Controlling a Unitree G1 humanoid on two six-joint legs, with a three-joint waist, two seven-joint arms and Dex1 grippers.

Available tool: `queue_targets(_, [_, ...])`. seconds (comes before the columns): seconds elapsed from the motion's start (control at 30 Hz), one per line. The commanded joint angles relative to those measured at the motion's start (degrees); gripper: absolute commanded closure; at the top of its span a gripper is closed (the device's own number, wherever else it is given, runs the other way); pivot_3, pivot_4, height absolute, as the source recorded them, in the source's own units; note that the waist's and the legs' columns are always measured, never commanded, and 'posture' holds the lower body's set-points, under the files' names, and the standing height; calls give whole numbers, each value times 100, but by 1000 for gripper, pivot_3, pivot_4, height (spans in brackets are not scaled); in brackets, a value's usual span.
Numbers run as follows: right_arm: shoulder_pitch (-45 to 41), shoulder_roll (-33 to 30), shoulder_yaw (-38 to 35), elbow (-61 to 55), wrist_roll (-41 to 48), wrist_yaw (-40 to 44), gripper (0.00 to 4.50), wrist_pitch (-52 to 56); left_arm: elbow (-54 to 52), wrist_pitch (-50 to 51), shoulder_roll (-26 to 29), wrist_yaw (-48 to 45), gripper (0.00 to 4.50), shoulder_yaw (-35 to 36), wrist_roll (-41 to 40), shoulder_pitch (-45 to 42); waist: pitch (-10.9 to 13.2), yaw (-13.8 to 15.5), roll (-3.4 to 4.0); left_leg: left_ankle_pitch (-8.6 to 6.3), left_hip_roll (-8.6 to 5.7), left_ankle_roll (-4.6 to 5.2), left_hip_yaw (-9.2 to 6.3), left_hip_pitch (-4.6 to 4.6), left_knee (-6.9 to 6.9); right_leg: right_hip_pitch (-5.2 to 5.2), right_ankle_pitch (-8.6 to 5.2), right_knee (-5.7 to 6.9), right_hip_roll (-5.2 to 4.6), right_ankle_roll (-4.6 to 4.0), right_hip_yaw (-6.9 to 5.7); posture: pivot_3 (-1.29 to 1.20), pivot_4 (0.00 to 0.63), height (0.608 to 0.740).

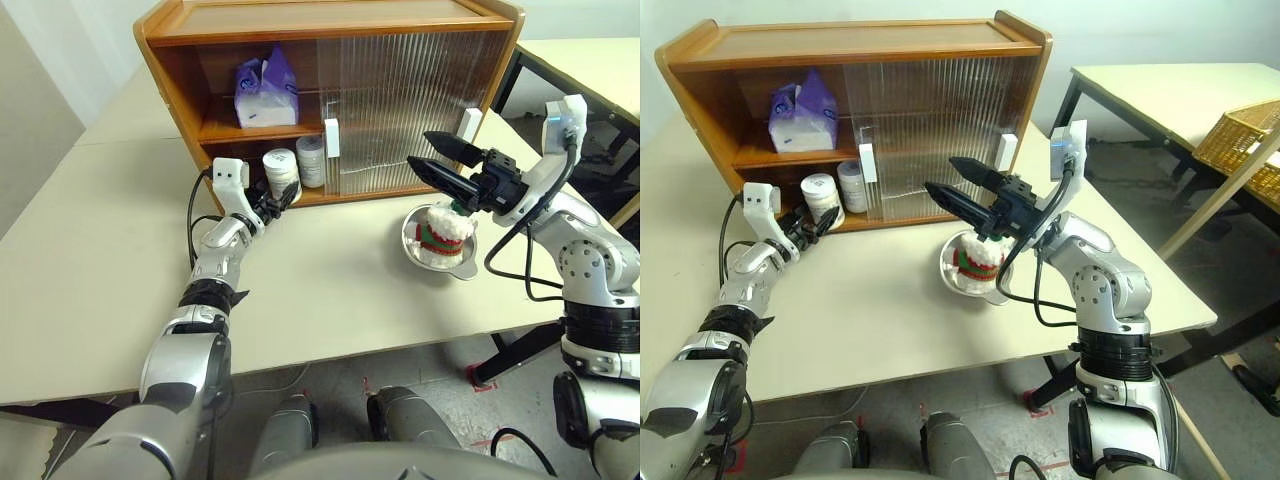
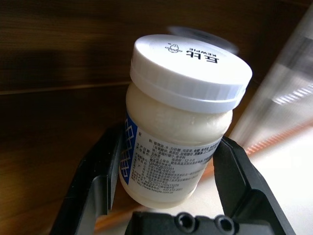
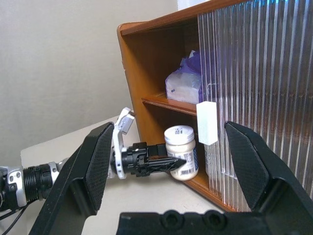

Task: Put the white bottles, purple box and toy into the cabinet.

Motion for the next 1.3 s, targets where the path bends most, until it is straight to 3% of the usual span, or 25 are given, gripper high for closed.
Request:
queue_targets(0.03, [25,-3,38,-64,-16,6,0,-27,209,-181,-66,443,1415,107,123,-217,0,0,0,0,-1,0,0,0,0,0,0,0,1,0,0,-184,39,740])
queue_targets(0.6, [216,-115,-109,-321,68,-130,0,43,1346,-600,-83,1753,1415,165,527,-837,4,-46,-5,6,-68,10,7,3,6,5,0,-1,8,20,-19,-253,40,740])
queue_targets(1.3, [507,-213,-202,-683,247,-457,0,89,1761,-610,-105,2271,1415,266,692,-1136,19,-596,-28,5,-123,15,2,-15,4,6,-18,-15,-6,70,-25,-282,46,740])
